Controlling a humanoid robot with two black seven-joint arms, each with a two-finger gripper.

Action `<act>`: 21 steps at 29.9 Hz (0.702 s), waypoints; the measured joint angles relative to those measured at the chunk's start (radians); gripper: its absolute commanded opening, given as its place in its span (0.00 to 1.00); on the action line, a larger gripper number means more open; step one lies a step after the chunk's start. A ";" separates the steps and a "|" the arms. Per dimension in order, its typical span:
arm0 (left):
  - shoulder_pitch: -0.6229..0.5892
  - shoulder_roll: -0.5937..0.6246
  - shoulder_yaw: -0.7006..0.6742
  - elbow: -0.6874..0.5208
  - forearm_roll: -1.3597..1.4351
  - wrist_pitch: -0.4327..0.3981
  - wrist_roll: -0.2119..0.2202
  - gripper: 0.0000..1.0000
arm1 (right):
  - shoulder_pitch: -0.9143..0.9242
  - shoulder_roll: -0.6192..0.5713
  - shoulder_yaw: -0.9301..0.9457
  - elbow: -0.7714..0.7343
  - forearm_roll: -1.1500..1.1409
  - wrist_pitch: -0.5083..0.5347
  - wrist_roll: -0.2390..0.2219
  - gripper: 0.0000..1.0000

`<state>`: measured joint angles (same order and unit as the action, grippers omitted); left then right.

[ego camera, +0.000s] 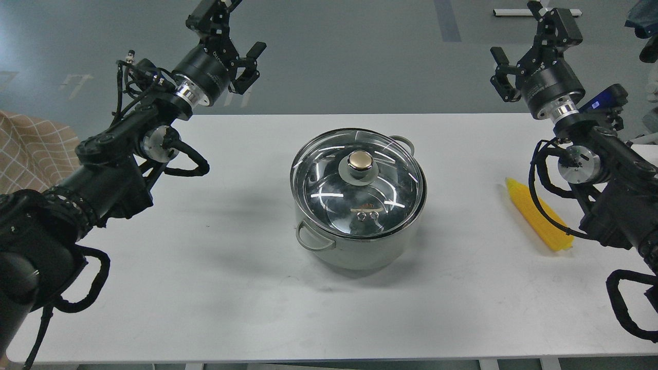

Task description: Open pot and put corn in

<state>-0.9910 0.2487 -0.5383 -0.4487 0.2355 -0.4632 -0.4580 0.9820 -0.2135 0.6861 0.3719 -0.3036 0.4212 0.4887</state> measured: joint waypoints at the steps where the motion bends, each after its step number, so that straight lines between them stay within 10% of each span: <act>1: 0.002 -0.001 -0.002 0.000 0.000 0.003 0.000 0.98 | -0.001 0.000 0.000 0.000 0.000 0.000 0.000 1.00; 21: -0.012 0.012 -0.018 -0.013 0.009 -0.025 0.001 0.98 | -0.002 0.001 -0.042 0.004 -0.003 0.006 0.000 1.00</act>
<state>-1.0030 0.2608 -0.5559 -0.4612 0.2444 -0.4883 -0.4572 0.9797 -0.2130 0.6436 0.3762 -0.3067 0.4271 0.4887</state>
